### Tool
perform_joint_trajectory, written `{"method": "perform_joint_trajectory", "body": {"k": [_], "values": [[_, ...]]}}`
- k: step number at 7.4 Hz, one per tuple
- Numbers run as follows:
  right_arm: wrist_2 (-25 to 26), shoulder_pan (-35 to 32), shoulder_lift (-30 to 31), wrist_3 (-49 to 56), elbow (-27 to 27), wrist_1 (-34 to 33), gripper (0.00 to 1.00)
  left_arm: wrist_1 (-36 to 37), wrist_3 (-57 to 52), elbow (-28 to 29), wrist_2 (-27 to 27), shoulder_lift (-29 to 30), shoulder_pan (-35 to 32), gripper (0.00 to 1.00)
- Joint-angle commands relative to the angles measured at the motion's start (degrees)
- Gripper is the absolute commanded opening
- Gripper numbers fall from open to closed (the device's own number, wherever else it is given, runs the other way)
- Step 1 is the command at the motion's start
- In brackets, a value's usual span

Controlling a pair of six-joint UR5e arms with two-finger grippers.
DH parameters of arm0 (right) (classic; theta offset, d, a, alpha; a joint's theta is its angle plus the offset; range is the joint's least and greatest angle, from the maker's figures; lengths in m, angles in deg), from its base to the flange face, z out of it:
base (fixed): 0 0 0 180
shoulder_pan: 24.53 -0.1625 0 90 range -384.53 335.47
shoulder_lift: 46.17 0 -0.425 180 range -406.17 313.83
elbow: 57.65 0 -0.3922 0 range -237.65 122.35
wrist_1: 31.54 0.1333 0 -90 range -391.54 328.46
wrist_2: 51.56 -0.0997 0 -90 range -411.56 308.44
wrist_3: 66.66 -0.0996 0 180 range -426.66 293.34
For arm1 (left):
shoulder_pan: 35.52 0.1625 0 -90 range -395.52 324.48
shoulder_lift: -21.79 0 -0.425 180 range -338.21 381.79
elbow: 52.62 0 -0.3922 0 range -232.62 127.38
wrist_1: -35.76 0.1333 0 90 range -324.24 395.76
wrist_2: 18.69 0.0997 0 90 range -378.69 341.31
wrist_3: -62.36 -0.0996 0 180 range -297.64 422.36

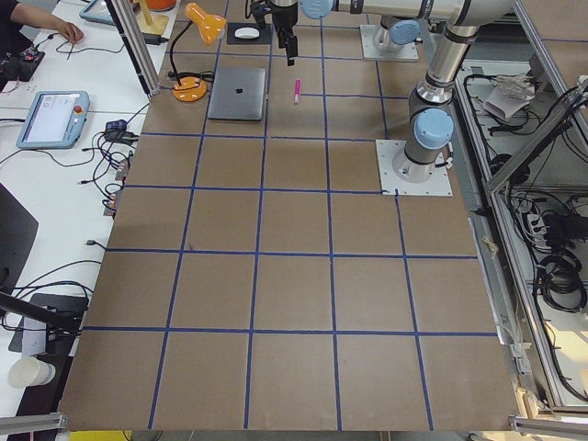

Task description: Place pen and mouse around notebook

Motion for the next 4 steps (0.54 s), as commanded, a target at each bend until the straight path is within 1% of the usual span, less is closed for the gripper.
{"method": "perform_joint_trajectory", "body": {"k": [1,2,4], "values": [[0.0,0.0,0.2,-1.3,0.3,-1.7,1.0,5.9,-7.5,-1.0,-0.1,-0.7,2.5,1.0],[0.1,0.0,0.2,-1.3,0.4,-1.7,1.0,6.3,-6.4,-1.0,-0.1,0.2,2.5,1.0],[0.0,0.2,0.2,-1.2,0.6,-1.7,1.0,6.4,-5.8,-1.0,0.0,-0.3,2.5,1.0]]}}
